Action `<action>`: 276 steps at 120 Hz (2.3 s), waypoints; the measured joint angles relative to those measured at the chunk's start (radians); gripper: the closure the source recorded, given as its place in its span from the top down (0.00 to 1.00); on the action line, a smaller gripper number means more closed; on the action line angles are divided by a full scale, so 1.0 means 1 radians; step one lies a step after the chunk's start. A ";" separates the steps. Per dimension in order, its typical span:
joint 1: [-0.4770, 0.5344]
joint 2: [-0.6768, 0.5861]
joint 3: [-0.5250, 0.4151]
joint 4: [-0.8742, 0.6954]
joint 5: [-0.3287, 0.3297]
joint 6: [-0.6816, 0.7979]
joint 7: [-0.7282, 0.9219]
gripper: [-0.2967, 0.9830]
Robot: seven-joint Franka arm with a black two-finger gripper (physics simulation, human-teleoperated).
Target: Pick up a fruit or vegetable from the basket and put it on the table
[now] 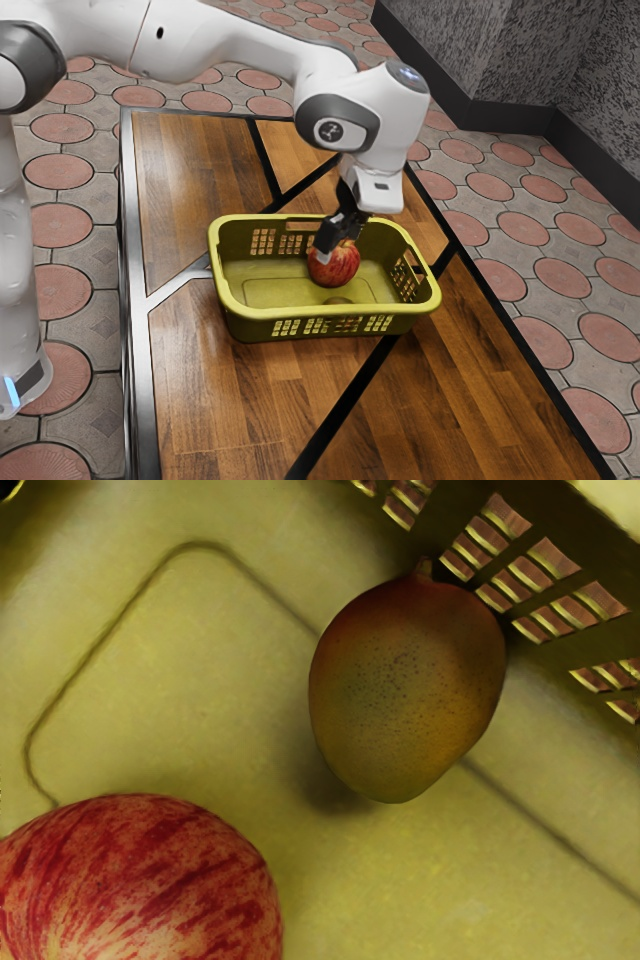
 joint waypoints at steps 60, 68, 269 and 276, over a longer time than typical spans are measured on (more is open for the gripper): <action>-0.004 0.037 -0.002 -0.056 0.006 0.095 0.234 0.77; -0.003 0.050 -0.004 -0.057 0.006 0.109 0.253 0.77; -0.015 0.194 -0.052 -0.054 0.011 0.319 0.384 0.47; -0.015 0.176 -0.050 -0.052 0.011 0.318 0.380 0.47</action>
